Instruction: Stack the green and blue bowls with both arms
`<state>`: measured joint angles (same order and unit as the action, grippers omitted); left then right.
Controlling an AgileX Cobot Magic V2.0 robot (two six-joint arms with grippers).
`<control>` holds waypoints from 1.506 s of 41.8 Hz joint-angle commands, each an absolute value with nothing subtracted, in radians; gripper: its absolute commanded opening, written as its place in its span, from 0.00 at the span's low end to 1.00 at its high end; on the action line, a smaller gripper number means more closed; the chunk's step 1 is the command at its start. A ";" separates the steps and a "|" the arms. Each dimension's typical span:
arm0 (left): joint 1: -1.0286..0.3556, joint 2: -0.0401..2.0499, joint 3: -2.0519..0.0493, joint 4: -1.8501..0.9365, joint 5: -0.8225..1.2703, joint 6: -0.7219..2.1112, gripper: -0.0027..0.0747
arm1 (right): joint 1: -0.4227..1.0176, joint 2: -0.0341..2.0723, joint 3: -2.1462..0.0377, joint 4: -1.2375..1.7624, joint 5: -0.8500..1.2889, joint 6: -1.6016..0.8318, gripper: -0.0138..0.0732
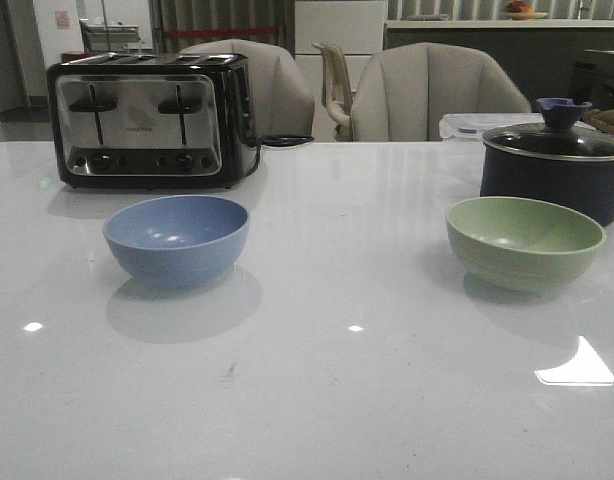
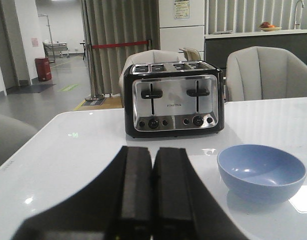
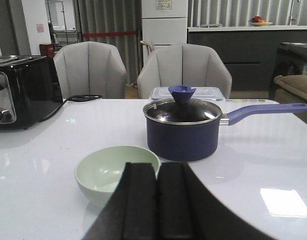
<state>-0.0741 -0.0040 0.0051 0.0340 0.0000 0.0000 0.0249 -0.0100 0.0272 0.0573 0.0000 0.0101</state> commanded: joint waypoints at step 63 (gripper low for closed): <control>-0.072 0.230 -0.680 -0.054 0.332 0.000 0.16 | 0.018 0.206 -0.611 0.013 0.429 0.011 0.20</control>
